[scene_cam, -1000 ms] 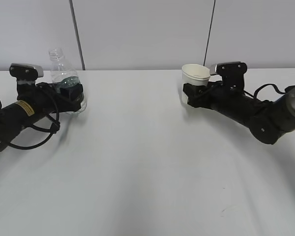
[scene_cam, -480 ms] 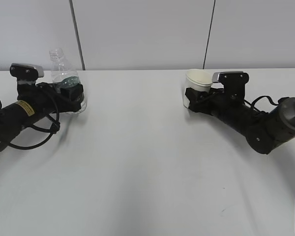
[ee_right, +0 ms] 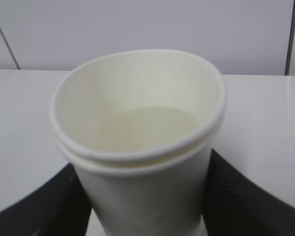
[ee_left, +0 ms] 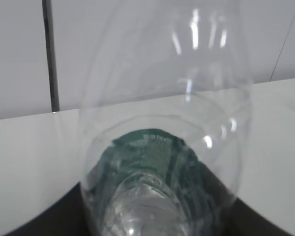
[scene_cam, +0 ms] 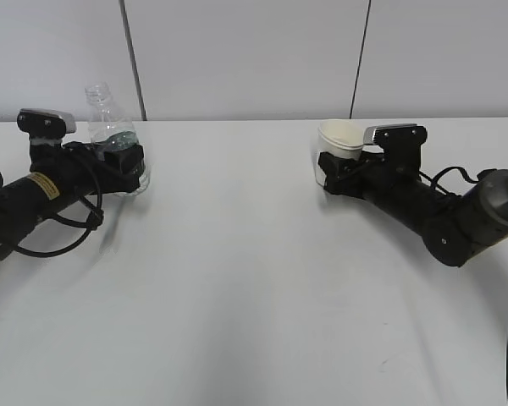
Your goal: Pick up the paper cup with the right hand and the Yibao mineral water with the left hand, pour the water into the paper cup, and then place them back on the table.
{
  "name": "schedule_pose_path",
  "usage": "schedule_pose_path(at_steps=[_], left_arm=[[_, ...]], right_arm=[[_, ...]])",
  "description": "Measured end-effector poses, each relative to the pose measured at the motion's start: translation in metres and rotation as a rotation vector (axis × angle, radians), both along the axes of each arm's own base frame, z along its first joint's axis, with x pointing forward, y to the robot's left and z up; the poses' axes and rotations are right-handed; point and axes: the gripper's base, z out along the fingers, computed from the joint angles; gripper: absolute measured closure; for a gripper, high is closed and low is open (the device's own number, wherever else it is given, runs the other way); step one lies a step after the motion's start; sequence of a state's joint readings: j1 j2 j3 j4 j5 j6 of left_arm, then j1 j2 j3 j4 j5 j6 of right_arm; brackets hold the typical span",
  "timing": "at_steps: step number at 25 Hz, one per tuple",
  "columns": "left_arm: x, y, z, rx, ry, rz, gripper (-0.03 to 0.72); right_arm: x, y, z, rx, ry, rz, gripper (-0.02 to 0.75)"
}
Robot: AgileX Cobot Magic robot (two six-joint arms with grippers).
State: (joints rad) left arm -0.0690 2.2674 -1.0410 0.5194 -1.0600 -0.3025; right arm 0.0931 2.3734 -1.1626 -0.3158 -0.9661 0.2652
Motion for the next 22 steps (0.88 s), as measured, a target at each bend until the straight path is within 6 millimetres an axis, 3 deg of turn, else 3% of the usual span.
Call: schedule_pose_path(at_steps=[3,9,22], left_arm=[[0.0,0.0,-0.0001,0.0,0.001,0.0,0.363],[0.0,0.0,-0.0002,0.001,0.002,0.0,0.363],[0.0002,0.0001,-0.0001,0.003,0.001,0.0,0.363]], right_arm=[[-0.0001,0.0,-0.0007,-0.002,0.001,0.0,0.246],[-0.0007,-0.0008,-0.0047,-0.022,0.041,-0.005,0.083],[-0.0033,0.0,-0.0059,-0.023,0.039,0.007,0.074]])
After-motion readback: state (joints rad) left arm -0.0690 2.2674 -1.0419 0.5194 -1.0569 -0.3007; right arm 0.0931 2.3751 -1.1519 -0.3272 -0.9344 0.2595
